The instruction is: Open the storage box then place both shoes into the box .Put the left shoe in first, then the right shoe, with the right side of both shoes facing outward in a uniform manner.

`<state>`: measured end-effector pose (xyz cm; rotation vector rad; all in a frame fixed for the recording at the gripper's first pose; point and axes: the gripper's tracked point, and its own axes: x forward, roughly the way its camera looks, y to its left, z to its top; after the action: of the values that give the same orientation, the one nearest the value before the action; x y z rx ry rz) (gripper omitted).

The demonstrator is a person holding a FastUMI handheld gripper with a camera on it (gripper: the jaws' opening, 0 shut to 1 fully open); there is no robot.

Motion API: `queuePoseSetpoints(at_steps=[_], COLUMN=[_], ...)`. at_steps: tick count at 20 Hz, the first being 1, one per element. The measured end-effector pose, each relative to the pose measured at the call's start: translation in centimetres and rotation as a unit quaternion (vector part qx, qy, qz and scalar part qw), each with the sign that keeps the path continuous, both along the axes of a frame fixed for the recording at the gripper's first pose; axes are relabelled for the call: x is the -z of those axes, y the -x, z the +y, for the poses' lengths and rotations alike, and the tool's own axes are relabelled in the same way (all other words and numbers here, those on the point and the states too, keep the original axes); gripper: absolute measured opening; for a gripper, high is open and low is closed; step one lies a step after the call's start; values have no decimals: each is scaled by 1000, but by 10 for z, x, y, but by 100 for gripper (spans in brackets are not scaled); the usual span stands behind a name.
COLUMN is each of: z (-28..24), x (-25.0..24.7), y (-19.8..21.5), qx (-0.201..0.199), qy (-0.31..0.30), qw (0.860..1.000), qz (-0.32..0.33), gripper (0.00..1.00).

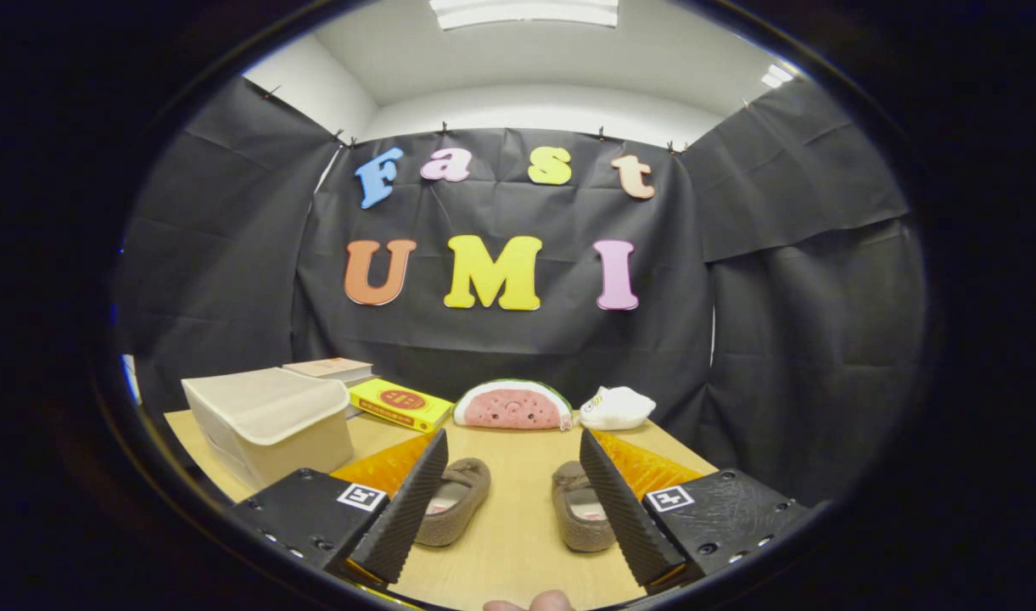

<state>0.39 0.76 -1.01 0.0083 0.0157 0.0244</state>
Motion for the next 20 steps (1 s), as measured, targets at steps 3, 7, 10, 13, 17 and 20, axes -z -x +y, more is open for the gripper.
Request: queuePoseSetpoints(at_steps=[3,7,10,13,17,20], z=[10,27,50,95,153,196], x=[0,0,3,8,14,19], y=[-4,-15,-28,-42,-62,-73], qx=[-16,-36,-56,-109,-166,-193], qy=[-7,-10,-5,-31,-70,-84], qw=[1000,999,998,994,983,977], qz=[1,0,-1,7,25,39], gripper=[95,95,95,95,95,95])
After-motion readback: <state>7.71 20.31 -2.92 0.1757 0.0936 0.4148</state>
